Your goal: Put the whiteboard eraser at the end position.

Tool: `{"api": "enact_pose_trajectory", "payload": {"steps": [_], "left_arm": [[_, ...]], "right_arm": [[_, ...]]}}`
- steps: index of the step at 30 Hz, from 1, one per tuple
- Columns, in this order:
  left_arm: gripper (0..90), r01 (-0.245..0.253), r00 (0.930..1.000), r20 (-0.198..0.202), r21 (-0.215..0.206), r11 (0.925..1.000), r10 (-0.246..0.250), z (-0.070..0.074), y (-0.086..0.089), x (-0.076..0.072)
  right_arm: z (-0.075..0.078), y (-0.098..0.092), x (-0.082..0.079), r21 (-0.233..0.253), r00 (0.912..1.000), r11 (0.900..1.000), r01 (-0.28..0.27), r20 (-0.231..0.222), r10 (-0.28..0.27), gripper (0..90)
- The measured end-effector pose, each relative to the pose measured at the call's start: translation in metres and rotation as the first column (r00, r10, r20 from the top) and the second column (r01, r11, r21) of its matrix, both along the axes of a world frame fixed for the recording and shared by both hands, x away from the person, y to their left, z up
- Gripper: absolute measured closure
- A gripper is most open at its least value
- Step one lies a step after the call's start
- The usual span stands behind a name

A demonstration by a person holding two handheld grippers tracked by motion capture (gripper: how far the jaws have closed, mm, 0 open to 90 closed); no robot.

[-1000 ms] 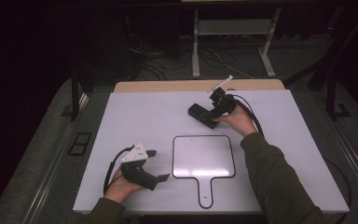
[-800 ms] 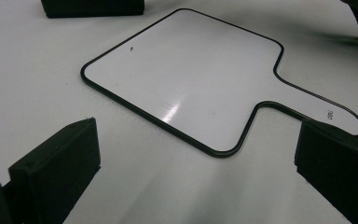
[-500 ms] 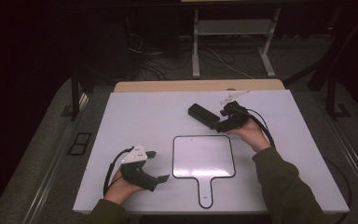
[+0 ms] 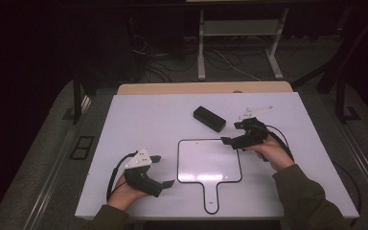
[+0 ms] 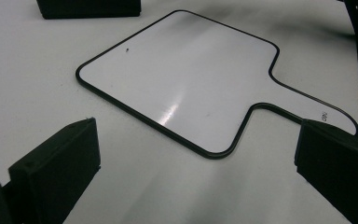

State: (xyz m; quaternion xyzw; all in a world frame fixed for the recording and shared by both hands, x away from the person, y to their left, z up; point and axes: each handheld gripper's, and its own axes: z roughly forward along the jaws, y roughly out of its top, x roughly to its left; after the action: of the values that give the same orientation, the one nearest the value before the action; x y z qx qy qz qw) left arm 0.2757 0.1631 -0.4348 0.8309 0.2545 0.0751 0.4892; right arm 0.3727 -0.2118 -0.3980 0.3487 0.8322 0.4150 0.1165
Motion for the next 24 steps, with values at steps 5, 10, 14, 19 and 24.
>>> {"api": "enact_pose_trajectory", "payload": {"steps": [5,10,14,19,24], "left_arm": [[0.0,0.002,1.0000,-0.001,0.005,1.0000,-0.002,0.000,0.000,0.000],[0.0,0.000,1.0000,-0.003,0.003,1.0000,0.000,0.000,0.000,0.000],[0.0,-0.001,1.0000,-0.001,0.000,1.0000,0.001,0.000,0.001,-0.001],[0.0,-0.004,1.0000,0.001,-0.004,1.0000,0.004,0.001,0.002,-0.001],[0.0,-0.007,1.0000,0.001,-0.010,0.9999,0.007,0.001,0.003,-0.001]], "right_arm": [[-0.003,-0.008,-0.017,0.015,0.9992,0.999,0.029,0.027,-0.029,14.4],[-0.008,-0.019,-0.035,0.034,0.9964,0.998,0.051,0.066,-0.053,14.4],[-0.012,-0.027,-0.046,0.040,0.9953,0.998,0.049,0.081,-0.052,14.4],[-0.018,-0.035,-0.057,0.042,0.9955,0.998,0.045,0.082,-0.048,14.4],[-0.021,-0.040,-0.066,0.057,0.9949,0.998,0.040,0.090,-0.045,14.4]]}}
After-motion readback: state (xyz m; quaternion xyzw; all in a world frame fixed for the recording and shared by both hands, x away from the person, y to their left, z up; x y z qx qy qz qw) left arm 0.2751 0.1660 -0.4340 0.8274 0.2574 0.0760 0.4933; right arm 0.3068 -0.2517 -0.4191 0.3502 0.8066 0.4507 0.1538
